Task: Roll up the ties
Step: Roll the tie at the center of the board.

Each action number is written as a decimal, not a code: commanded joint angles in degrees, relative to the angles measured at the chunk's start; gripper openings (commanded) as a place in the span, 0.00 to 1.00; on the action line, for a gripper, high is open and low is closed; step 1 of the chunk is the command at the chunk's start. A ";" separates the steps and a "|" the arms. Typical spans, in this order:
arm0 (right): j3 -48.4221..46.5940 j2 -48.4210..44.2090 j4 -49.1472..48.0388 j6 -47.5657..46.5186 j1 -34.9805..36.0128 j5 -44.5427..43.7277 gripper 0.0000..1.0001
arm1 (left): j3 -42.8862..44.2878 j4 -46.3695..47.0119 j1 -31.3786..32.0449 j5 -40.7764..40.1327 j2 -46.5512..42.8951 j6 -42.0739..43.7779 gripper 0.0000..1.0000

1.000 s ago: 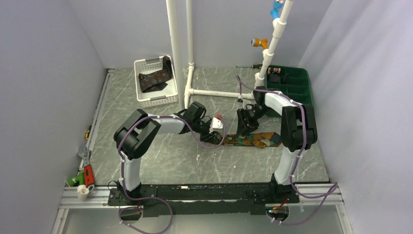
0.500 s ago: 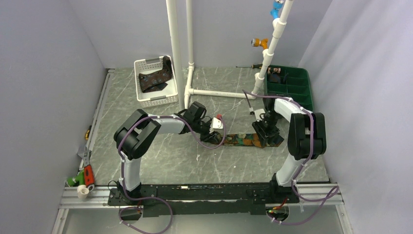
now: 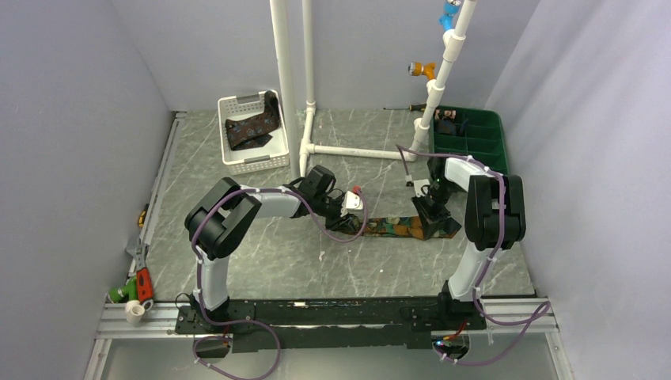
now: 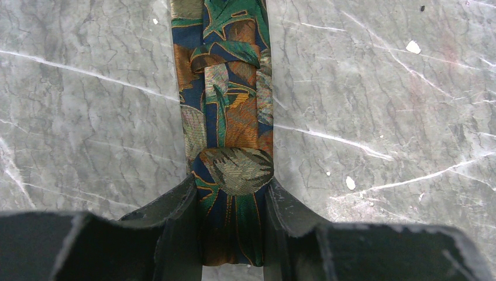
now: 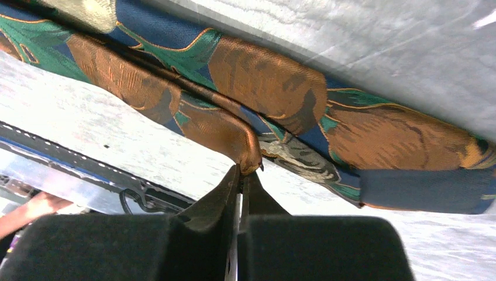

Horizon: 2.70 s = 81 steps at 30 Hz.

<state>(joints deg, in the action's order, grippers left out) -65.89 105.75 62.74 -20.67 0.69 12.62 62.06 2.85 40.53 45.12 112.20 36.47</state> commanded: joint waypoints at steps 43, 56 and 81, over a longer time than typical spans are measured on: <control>3.16 -2.69 -35.73 38.28 12.16 40.78 0.57 | -3.59 -9.87 0.03 -11.20 3.33 0.92 0.15; 7.07 1.25 -45.97 44.16 16.99 38.24 0.49 | -4.74 -8.20 0.96 -11.03 2.92 -0.86 0.15; 6.58 2.82 -29.13 25.33 16.30 13.08 0.00 | -6.87 11.46 -0.75 0.06 -5.59 -14.40 0.78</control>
<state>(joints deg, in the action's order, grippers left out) -61.39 107.35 29.65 11.05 16.84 45.12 55.75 10.52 40.53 43.94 108.68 27.38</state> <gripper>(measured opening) 0.043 0.776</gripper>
